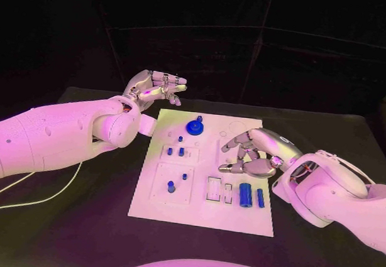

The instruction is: Assemble the parts on the task board

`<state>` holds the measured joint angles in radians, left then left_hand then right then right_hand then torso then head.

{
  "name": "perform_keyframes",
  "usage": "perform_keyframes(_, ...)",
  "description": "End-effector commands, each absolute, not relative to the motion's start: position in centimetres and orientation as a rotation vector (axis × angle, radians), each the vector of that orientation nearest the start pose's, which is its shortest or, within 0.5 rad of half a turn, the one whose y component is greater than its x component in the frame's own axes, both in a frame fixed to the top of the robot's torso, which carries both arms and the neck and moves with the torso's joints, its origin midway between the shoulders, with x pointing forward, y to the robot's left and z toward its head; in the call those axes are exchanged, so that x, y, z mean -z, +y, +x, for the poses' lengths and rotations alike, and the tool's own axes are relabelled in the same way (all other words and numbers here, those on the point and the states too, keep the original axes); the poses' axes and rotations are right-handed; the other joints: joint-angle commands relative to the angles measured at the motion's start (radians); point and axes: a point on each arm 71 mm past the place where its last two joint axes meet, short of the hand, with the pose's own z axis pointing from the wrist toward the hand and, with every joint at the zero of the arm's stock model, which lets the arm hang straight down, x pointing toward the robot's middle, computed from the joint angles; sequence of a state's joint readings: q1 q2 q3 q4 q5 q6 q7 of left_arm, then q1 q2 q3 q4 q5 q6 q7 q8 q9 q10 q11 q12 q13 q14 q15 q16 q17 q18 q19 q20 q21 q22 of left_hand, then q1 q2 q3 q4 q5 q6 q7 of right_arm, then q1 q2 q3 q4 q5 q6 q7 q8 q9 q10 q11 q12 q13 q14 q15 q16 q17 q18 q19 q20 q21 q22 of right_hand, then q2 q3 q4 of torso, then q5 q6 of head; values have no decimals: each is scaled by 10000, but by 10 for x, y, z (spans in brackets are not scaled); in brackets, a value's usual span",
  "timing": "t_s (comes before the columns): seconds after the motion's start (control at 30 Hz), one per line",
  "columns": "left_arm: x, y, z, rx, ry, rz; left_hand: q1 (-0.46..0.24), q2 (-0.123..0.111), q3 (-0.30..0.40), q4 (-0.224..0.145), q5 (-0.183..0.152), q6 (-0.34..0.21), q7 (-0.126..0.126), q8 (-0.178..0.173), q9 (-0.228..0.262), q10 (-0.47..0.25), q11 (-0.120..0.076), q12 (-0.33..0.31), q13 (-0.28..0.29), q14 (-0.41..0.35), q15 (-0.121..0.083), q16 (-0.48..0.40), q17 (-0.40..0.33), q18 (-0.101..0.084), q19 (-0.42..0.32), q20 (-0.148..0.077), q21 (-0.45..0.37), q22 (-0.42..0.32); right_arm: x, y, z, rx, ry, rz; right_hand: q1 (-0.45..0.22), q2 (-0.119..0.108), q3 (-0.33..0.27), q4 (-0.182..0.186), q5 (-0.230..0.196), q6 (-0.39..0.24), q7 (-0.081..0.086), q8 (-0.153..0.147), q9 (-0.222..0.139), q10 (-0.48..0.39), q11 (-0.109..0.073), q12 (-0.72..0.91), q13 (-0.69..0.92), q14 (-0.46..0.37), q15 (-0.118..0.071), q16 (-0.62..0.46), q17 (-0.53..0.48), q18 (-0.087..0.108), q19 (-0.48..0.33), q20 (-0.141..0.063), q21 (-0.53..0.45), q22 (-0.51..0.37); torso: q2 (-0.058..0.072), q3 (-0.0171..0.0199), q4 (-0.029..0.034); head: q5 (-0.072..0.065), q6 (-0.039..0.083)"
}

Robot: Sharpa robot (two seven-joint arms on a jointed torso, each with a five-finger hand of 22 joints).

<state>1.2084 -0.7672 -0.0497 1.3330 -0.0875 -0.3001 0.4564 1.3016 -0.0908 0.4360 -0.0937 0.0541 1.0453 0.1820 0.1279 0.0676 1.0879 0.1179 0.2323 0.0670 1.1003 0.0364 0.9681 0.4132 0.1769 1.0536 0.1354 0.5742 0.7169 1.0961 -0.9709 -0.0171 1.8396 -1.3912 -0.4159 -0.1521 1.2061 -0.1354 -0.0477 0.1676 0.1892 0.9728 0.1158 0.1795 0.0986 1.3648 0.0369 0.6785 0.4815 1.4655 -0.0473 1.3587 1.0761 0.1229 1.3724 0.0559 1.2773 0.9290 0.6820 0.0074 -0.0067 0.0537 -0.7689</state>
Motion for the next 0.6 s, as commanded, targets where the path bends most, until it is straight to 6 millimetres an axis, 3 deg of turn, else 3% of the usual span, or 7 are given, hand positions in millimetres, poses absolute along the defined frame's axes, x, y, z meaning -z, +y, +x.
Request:
perform_keyframes(0.03, 182, 228, 524, 14751, 13471, -9914, 14, 94, -50, 2, -28, -31, 43, 41, -2, -58, -10, 37, 5, -60, 4, -24, -17, 48, -43, 20, -43, -17, 197, -195, 409, -7581, 18358, 1250, 167, 176, -507, 567, 90, -51, -64, 388, 82, -36, -83, 2277, 2496, 375, -57, 229, 415, -171, 85, -38, 152, 285, -40, -24, -113, -200, 27)
perform_keyframes(0.1, 183, 229, 524, 14741, 13473, -9918, 14, 94, -50, 2, -28, -31, 43, 41, -2, -58, -10, 37, 5, -60, 4, -24, -17, 48, -43, 20, -43, -17, 199, -206, 409, -7098, 18569, 1430, 445, 320, -742, 1049, 172, -135, -146, 775, 151, -12, -113, 3872, 4317, 412, -27, 426, 777, -190, 145, -89, 278, 499, -53, -22, -169, -291, 27)
perform_keyframes(0.17, 183, 228, 524, 14747, 13484, -9918, 14, 94, -50, 2, -28, -31, 43, 41, -2, -58, -10, 37, 5, -60, 4, -24, -17, 48, -43, 20, -43, -17, 199, -214, 408, -6711, 18694, 1531, 543, 289, -885, 1201, 250, -169, -87, 981, 185, 142, -144, 4661, 5260, 442, -125, 544, 1011, -241, 173, -32, 339, 610, -58, -8, -209, -328, 32)
perform_keyframes(0.33, 183, 229, 524, 14736, 13506, -9924, 14, 94, -50, 2, -28, -31, 43, 41, -2, -58, -10, 37, 5, -60, 4, -24, -17, 48, -43, 20, -43, -17, 206, -222, 401, -5923, 19034, 1640, 659, 478, -1031, 1206, 569, -232, -124, 1344, 232, 300, -177, 5524, 6351, 504, -85, 774, 1495, -267, 266, -71, 505, 930, -75, 8, -283, -403, -3)
perform_keyframes(0.4, 183, 229, 523, 14745, 13517, -9922, 14, 94, -50, 2, -28, -31, 43, 41, -2, -58, -10, 37, 5, -60, 4, -24, -17, 48, -43, 20, -43, -17, 212, -222, 396, -5673, 19301, 1629, 690, 592, -1098, 1200, 926, -264, -130, 1501, 246, 343, -187, 5753, 6662, 552, -91, 921, 1817, -328, 382, -82, 685, 1294, -69, -9, -268, -458, -9)
perform_keyframes(0.6, 184, 229, 523, 14737, 13535, -9926, 14, 94, -50, 2, -28, -31, 43, 41, -2, -58, -10, 37, 5, -60, 4, -24, -17, 48, -43, 20, -43, -17, 224, -220, 390, -5201, 19682, 1391, 571, 620, -1264, 1222, 930, -315, -139, 1682, 258, 352, -187, 5899, 6887, 561, -89, 988, 1947, -358, 437, -81, 791, 1487, -68, -3, -252, -529, -54)
